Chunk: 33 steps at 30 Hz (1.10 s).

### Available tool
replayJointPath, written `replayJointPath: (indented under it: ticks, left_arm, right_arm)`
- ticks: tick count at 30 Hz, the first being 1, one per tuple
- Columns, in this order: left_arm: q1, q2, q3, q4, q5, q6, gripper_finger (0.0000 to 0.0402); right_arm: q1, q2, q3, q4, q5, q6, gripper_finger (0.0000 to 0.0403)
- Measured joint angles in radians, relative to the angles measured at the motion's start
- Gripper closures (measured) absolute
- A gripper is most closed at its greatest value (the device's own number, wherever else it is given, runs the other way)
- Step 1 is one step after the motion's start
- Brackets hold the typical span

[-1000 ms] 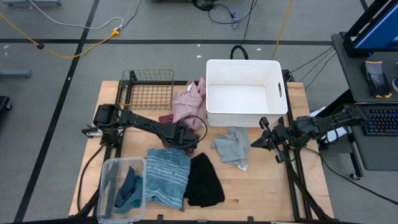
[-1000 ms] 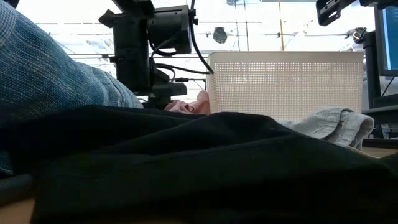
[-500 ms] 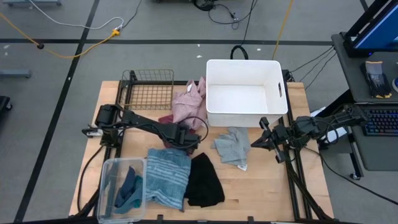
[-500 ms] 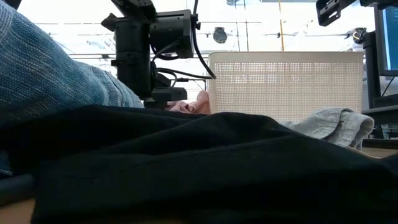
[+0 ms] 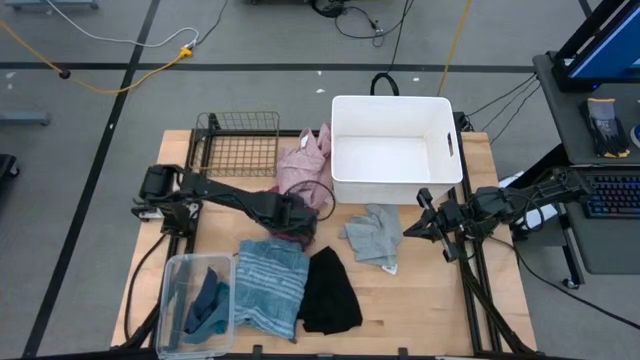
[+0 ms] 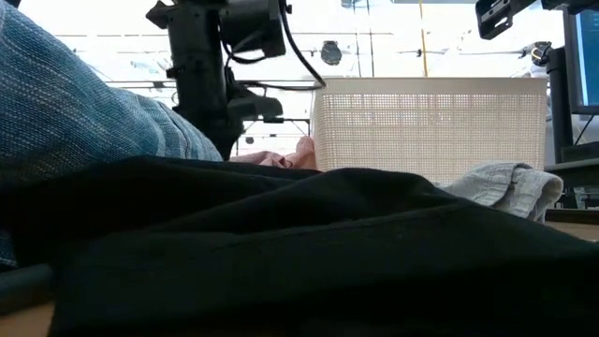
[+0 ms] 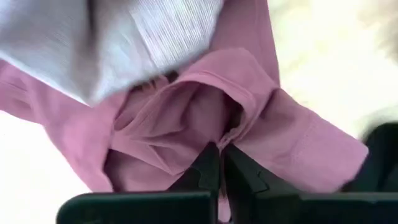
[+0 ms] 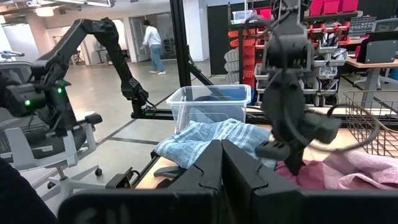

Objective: Pick & Place Cloths
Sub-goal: Put the red underwear into the wire basket

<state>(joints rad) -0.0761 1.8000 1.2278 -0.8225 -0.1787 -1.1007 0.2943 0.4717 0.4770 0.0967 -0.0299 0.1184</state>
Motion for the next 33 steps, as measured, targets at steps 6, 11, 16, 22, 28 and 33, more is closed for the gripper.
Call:
replayJointPath:
  ticks: [6, 11, 16, 22, 28, 33]
  left_arm:
    - [0.011, -0.142, 0.001, -0.011, -0.004, 0.045, 0.0399]
    - [0.006, -0.301, 0.001, -0.010, -0.004, 0.053, 0.0400]
    - [-0.025, -0.462, 0.001, 0.027, -0.070, 0.049, 0.0400]
    - [-0.076, -0.619, 0.001, 0.114, -0.154, 0.077, 0.0401]
    - [-0.127, -0.716, 0.002, 0.315, -0.206, 0.257, 0.0401]
    - [-0.166, -0.755, 0.002, 0.511, -0.148, 0.465, 0.0401]
  right_arm:
    - [0.000, 0.000, 0.000, 0.001, 0.000, 0.000, 0.0403]
    - [0.000, 0.000, 0.000, 0.004, 0.000, 0.000, 0.0403]
    - [0.000, 0.000, 0.000, 0.004, 0.000, 0.000, 0.0403]
    - [0.000, 0.000, 0.000, 0.004, 0.000, -0.002, 0.0403]
    - [0.000, 0.000, 0.000, 0.004, 0.000, -0.003, 0.0403]
    - [0.000, 0.000, 0.000, 0.003, 0.000, -0.003, 0.0403]
